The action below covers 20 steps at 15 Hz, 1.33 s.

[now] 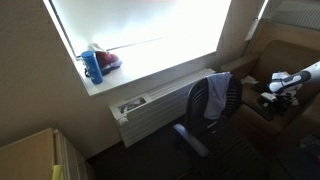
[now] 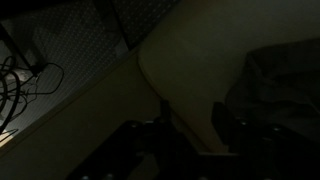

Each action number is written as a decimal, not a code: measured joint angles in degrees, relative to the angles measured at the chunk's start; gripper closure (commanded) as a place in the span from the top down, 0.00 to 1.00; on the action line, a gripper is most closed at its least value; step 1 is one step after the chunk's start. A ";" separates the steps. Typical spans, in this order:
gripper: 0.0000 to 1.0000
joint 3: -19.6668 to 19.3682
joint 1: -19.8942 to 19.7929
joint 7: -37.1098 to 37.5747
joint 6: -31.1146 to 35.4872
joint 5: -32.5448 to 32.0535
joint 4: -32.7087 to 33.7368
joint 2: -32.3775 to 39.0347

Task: Hang the t-shirt on the backrest of the chair

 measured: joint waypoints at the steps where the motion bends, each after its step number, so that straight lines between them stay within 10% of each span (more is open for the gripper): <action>1: 0.11 -0.60 0.47 0.00 0.00 0.65 0.08 0.00; 11: 0.00 -0.91 0.93 0.84 -8.33 8.55 8.46 -0.53; 12: 0.26 -0.92 0.74 0.88 -8.42 8.86 9.05 -0.73; 13: 0.27 -0.94 0.62 1.23 -8.42 8.91 9.38 -0.92; 14: 0.07 -1.36 0.72 2.95 -8.36 8.88 9.48 -1.06; 15: 0.14 -1.54 0.77 3.32 -8.36 8.86 9.49 -1.11; 16: 0.46 -1.53 0.80 3.32 -8.36 8.86 9.49 -1.10; 20: 0.63 -1.53 0.90 4.18 -8.02 8.86 9.38 -1.09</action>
